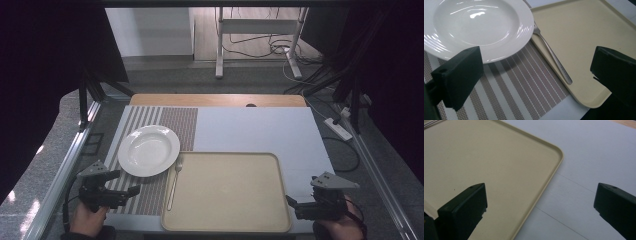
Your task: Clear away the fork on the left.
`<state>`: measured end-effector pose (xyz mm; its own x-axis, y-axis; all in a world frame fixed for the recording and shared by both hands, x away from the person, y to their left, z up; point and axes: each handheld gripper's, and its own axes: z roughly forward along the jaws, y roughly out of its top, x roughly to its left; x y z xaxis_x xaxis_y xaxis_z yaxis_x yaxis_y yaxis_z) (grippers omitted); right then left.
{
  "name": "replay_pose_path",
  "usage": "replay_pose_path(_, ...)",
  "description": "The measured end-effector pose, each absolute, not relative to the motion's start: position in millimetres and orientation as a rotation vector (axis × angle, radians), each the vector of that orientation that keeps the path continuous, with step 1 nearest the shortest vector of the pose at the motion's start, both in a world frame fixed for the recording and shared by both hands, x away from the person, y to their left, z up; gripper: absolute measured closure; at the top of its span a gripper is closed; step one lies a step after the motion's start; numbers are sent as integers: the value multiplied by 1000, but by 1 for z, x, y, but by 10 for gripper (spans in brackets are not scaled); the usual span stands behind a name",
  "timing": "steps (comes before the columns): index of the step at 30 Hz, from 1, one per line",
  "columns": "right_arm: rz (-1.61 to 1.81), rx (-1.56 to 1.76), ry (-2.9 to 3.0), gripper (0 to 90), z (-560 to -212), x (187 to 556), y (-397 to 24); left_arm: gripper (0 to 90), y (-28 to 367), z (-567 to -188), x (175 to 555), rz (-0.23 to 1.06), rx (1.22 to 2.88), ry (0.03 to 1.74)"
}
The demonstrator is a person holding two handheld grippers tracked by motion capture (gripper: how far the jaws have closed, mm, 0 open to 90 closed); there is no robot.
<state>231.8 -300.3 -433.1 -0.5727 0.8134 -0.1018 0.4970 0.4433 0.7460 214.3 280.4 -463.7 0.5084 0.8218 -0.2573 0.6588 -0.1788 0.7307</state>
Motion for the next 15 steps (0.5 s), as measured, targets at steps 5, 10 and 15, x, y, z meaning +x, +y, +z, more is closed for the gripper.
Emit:
replay_pose_path(5,943,1101,2249,0,-433,232,-300,0,286,-464,208,251,1896,1231)
replay_pose_path(10,942,1101,2249,0,-433,232,-300,0,290,-464,202,263,1888,1241)
replay_pose_path(15,941,1102,2249,0,-433,232,-300,0,292,-465,197,268,1888,1251)
